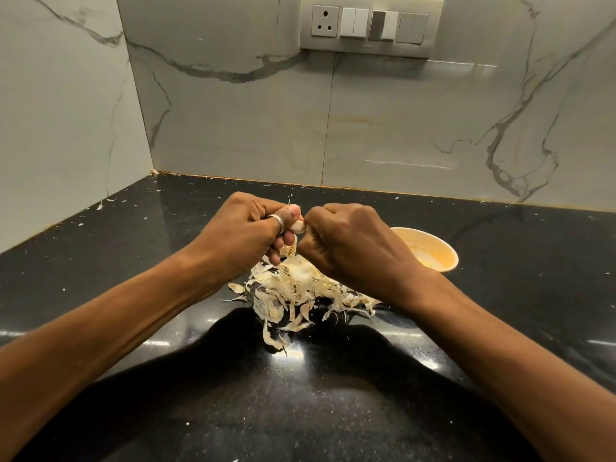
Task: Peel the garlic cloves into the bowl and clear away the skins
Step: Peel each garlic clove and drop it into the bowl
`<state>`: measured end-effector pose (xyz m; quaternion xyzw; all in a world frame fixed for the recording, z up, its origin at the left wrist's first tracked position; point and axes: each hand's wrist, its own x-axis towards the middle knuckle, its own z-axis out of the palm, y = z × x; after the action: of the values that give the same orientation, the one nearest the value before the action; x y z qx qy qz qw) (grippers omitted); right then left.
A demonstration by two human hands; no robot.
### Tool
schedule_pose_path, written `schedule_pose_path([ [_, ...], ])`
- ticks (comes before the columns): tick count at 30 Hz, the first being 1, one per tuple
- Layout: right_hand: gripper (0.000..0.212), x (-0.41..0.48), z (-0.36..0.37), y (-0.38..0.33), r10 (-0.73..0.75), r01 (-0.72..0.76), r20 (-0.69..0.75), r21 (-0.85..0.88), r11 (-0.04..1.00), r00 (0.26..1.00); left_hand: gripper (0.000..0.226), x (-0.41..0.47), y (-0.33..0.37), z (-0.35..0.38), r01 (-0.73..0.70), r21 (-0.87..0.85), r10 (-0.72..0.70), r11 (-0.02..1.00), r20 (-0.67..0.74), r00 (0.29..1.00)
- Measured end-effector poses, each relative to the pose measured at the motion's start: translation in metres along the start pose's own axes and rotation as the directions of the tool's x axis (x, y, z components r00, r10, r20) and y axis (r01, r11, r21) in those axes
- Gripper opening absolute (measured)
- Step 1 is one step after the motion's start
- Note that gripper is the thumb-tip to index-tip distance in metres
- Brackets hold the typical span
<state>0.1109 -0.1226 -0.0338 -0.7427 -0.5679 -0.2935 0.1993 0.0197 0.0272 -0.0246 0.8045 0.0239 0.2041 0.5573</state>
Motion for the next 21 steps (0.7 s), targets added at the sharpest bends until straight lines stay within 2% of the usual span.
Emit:
schedule_pose_path([
  [4, 0.036, -0.001, 0.003, 0.001, 0.049, -0.043, -0.055, 0.112, 0.993, 0.997, 0.029, 0.000, -0.001, 0.000, 0.004, -0.019, -0.004, 1.000, -0.012, 1.000],
  [7, 0.037, -0.002, 0.006, 0.001, 0.160, -0.142, -0.060, 0.226, 0.964, 0.985, 0.030, 0.000, 0.000, 0.000, -0.012, -0.021, 0.012, 1.000, -0.003, 1.000],
  [10, 0.039, 0.000, -0.001, -0.002, 0.275, -0.256, 0.014, 0.410, 0.875, 0.961, 0.030, 0.000, 0.000, 0.000, -0.001, -0.076, -0.001, 0.997, -0.021, 1.000],
  [12, 0.030, 0.002, -0.006, -0.001, 0.303, -0.311, 0.098, 0.489, 0.815, 0.948, 0.031, 0.000, 0.001, 0.000, 0.025, -0.120, -0.028, 0.992, -0.028, 0.999],
  [15, 0.024, 0.001, -0.006, 0.003, 0.276, -0.316, 0.155, 0.467, 0.826, 0.949, 0.032, 0.001, 0.001, 0.000, 0.058, -0.154, -0.063, 0.986, -0.028, 0.998],
  [21, 0.029, 0.000, -0.001, 0.008, 0.184, -0.217, 0.128, 0.328, 0.919, 0.975, 0.030, 0.002, -0.002, 0.001, 0.074, -0.131, -0.080, 0.989, -0.039, 0.996],
])
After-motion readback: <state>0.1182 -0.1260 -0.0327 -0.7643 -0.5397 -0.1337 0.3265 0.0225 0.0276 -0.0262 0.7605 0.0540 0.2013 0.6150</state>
